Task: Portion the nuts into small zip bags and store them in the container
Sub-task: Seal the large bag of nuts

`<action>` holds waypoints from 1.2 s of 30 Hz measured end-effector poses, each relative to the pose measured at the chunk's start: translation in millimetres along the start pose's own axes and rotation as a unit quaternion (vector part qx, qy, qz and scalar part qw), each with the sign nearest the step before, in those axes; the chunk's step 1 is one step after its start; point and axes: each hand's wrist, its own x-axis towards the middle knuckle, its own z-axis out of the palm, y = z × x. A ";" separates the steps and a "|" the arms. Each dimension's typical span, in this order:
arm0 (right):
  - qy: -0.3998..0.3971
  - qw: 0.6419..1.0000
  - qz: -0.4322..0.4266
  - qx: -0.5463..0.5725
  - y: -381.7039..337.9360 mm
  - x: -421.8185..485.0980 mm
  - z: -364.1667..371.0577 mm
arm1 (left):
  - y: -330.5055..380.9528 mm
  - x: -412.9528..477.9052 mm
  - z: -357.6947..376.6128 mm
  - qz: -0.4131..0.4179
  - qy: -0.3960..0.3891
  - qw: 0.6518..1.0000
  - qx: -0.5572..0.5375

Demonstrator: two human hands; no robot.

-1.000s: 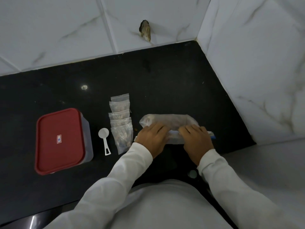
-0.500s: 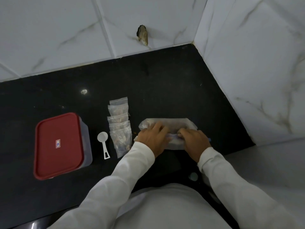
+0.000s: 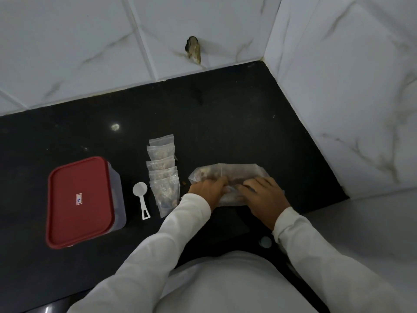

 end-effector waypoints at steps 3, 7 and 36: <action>-0.009 0.998 0.021 0.050 2.2 3.0 6.8 | -1.2 -2.6 0.2 -0.003 0.002 1.000 -0.027; -0.007 0.994 0.040 0.099 6.3 9.9 17.9 | -3.6 -4.3 -0.2 -0.007 -0.005 0.999 -0.047; 0.024 0.992 0.107 0.060 10.8 14.1 25.5 | -16.6 -0.1 22.2 0.117 0.192 0.974 0.014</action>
